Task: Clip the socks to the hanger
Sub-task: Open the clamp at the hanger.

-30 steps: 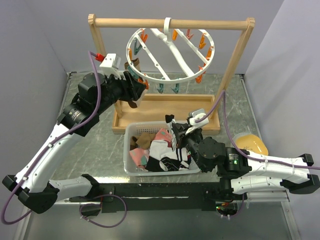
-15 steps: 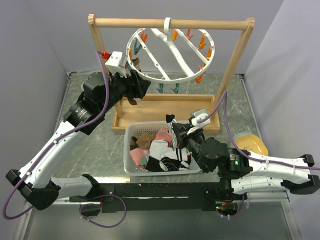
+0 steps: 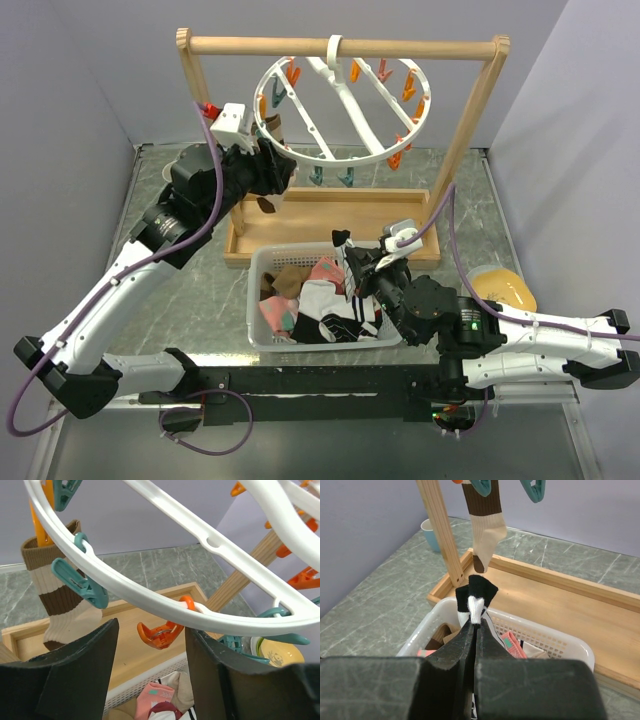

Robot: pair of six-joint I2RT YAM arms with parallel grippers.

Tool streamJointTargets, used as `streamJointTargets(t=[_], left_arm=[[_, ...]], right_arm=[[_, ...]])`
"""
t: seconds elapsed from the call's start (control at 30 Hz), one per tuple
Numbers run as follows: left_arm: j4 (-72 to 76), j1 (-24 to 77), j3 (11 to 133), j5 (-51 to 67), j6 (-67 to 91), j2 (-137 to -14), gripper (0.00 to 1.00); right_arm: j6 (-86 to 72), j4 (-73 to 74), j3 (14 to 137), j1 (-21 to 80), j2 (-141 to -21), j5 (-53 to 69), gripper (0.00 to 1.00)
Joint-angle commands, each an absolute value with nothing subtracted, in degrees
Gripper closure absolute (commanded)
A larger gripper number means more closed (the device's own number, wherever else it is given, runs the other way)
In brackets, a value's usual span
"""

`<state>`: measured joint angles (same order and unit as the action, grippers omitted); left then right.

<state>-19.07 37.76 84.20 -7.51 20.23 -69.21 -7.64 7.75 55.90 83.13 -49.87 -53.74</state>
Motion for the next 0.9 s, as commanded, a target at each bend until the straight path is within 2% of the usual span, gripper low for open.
streamJointTargets(t=[0.0,0.37,0.87], left_arm=[[-16.1,38.1,83.6,-10.2,20.6,-67.9,0.4],[-15.9,38.0,82.5,-13.4,21.5,-67.1,0.48],[-14.6,37.8,81.1,-12.2,20.6,-66.0,0.48]], right_arm=[[-8.1,6.1,56.0,83.6,-48.8,-54.1,1.0],[-8.3,6.1,56.6,83.7,-49.5,-53.5,1.0],[-9.1,7.0,57.3,83.7,-49.8,-53.2,1.0]])
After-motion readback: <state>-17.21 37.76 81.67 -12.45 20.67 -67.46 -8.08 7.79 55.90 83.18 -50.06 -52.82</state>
